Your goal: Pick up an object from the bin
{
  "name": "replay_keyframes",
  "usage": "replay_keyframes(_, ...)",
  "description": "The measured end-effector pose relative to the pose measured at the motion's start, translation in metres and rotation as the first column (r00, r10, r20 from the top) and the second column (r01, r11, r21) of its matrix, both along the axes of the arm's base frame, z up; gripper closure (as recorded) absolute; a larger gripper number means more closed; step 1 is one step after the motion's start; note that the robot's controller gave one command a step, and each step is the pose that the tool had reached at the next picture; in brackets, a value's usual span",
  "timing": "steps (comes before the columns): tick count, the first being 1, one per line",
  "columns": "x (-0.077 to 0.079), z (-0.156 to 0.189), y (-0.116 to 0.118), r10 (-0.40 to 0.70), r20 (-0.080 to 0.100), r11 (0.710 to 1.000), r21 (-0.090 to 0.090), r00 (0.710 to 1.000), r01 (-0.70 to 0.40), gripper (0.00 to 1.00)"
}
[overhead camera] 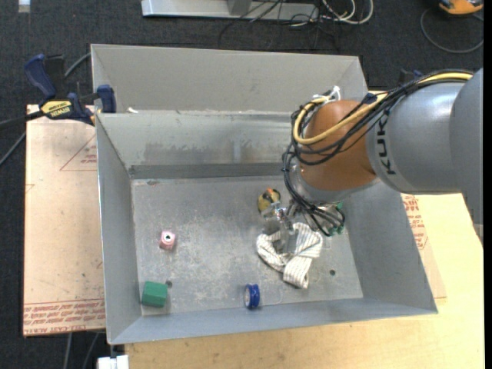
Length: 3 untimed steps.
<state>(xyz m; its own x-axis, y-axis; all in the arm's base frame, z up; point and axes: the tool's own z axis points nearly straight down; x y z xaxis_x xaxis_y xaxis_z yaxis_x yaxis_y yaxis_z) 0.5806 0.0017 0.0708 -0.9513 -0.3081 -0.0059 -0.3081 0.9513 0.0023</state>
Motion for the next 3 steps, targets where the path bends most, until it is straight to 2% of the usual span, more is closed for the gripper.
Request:
replay_keyframes(1, -0.0063, 0.0995, -0.0070, 0.034, 0.003, 0.999, 0.001, 0.999, -0.034, 1.00)
replay_keyframes(2, -0.0064, 0.0994, -0.0071, 0.034, 0.003, 0.999, 0.001, 0.999, -0.034, 0.00)
replay_keyframes(3, -0.0064, 0.0994, -0.0072, 0.034, 0.003, 0.999, 0.001, 0.999, -0.034, 0.00)
